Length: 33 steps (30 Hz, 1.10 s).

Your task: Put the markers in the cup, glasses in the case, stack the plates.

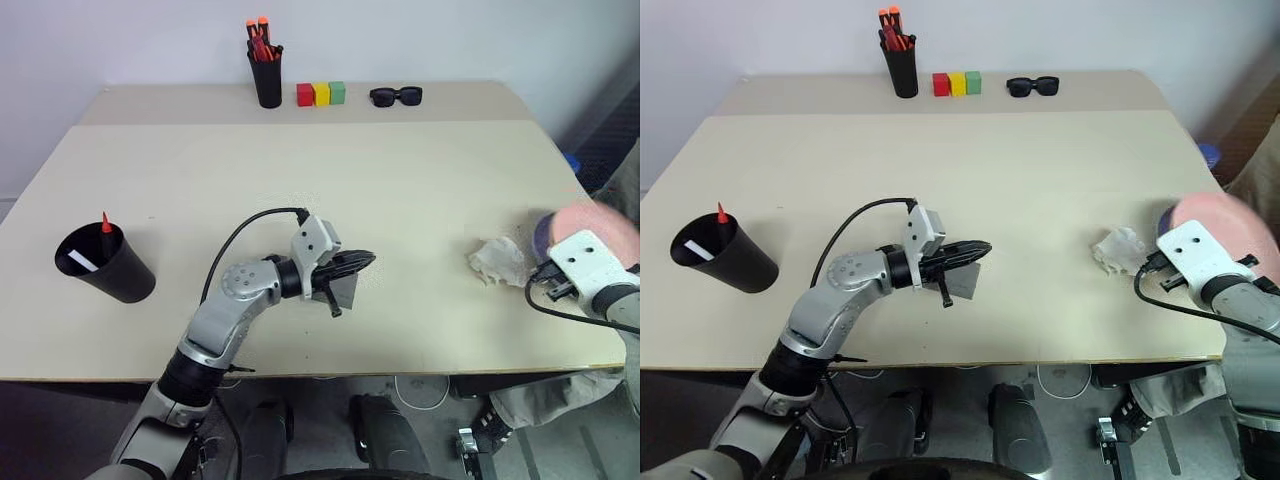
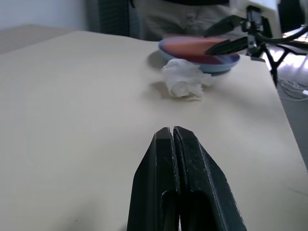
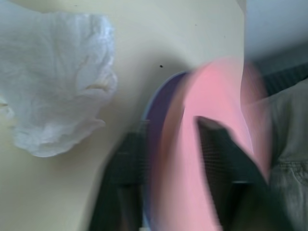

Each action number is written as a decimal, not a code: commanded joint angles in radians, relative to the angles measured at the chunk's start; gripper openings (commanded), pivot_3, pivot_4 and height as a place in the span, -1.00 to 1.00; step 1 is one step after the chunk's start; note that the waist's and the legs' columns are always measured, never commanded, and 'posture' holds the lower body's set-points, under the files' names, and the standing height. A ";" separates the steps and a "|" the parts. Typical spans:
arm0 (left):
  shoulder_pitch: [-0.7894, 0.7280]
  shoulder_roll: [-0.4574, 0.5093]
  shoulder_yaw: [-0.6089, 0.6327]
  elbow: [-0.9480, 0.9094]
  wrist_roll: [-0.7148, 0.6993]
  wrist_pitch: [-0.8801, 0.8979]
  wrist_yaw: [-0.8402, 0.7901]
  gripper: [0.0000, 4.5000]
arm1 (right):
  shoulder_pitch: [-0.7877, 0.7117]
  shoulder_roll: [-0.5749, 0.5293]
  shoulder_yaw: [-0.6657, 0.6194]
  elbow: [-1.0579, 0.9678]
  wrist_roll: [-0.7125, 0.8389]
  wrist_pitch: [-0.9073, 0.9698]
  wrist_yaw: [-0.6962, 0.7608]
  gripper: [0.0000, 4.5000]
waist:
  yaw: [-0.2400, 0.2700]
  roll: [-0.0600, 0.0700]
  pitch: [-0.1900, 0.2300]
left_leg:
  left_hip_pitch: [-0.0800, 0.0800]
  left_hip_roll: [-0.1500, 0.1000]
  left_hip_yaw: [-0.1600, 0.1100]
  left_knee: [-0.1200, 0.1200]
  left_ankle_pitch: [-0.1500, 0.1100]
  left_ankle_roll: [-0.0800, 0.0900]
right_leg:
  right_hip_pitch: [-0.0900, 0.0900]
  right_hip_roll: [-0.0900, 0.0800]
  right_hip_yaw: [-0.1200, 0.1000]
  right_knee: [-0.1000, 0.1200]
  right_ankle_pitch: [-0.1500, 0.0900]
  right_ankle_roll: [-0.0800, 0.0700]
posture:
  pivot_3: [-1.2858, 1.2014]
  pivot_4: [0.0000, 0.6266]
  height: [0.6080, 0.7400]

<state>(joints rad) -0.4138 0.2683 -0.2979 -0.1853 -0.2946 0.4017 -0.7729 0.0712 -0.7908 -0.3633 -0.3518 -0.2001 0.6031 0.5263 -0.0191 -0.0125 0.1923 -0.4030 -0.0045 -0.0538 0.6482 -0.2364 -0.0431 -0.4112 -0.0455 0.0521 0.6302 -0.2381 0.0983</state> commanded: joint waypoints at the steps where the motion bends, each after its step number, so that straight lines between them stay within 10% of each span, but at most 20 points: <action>1: -0.008 0.002 0.008 -0.009 0.003 -0.029 -0.008 -1.00 | -0.030 0.015 -0.007 -0.050 0.017 -0.003 -0.020 0.61 | 0.003 0.000 0.000 | 0.000 0.000 0.000 0.000 0.000 0.000 | 0.000 0.000 0.000 0.000 0.000 0.000 | 0.03 -0.52 1.00; 15: 0.039 0.032 0.018 -0.066 0.001 -0.004 0.026 -1.00 | -0.095 0.132 0.069 -0.011 0.232 0.109 0.020 0.76 | 0.007 0.000 0.000 | -0.002 -0.001 -0.001 0.000 0.000 0.000 | 0.000 -0.001 -0.001 -0.001 0.000 0.001 | 0.03 -0.52 1.00; 24: 0.045 0.050 0.023 -0.076 -0.010 0.008 0.021 -1.00 | -0.062 0.145 0.073 0.013 0.181 0.021 -0.101 -0.99 | 0.005 0.000 0.000 | -0.001 0.000 -0.001 0.000 0.000 0.000 | 0.000 0.000 -0.001 0.000 0.000 0.000 | 0.03 -0.52 1.00; 33: 0.017 0.015 0.040 -0.030 -0.026 0.028 0.035 -1.00 | -0.081 0.102 -0.049 0.001 0.069 0.060 -0.277 -0.99 | 0.009 0.000 0.000 | -0.002 0.000 -0.002 0.000 0.000 0.000 | 0.000 -0.001 -0.001 -0.001 0.000 0.001 | 0.03 -0.52 1.00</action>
<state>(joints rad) -0.3740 0.2914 -0.2784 -0.2062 -0.3063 0.4316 -0.7415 -0.0169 -0.6701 -0.3757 -0.3625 -0.0875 0.6536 0.2865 -0.0104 -0.0126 0.1923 -0.4047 -0.0051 -0.0553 0.6484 -0.2364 -0.0431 -0.4110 -0.0460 0.0514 0.6295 -0.2384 0.0988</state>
